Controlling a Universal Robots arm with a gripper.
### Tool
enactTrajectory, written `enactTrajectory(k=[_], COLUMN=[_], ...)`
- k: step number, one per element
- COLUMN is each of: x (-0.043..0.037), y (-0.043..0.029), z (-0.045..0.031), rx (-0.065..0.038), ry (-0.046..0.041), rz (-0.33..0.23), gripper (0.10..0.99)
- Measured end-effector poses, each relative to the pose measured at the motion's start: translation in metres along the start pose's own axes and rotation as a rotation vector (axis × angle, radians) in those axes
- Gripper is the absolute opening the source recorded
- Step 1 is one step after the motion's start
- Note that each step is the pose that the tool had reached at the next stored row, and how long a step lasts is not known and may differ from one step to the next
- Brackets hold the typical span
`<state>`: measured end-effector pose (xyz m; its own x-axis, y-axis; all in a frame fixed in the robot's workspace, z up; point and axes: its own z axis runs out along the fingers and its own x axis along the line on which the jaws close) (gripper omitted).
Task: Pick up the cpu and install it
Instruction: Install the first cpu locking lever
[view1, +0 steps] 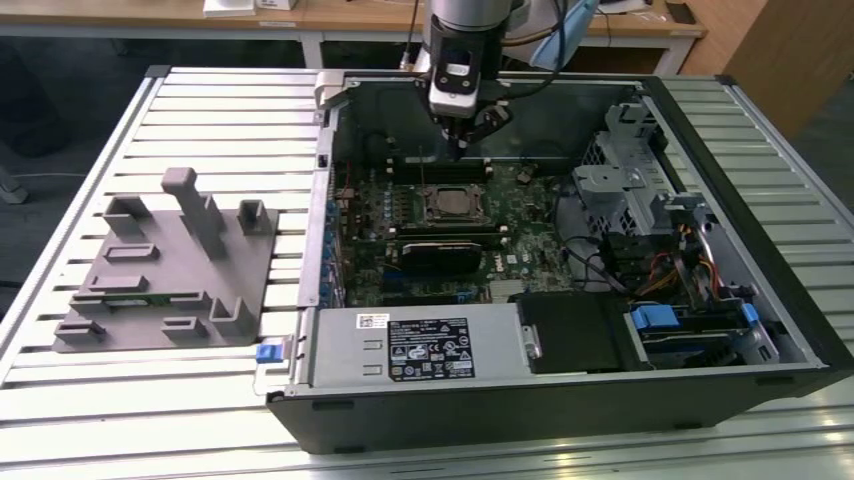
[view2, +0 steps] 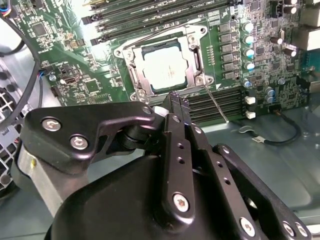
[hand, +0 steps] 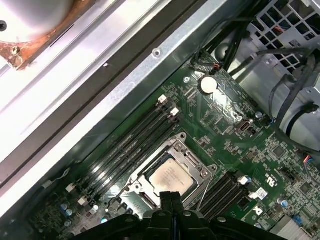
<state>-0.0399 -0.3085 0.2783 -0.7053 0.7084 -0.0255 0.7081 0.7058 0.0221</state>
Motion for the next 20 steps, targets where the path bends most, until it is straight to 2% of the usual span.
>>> enactTrajectory(k=[10,20], x=[0.0000,0.0000], y=[0.0000,0.0000], z=[0.0000,0.0003], rx=[-0.001,-0.006], ry=[0.0012,0.0051], rz=[-0.054,-0.229], gripper=[0.122,0.122])
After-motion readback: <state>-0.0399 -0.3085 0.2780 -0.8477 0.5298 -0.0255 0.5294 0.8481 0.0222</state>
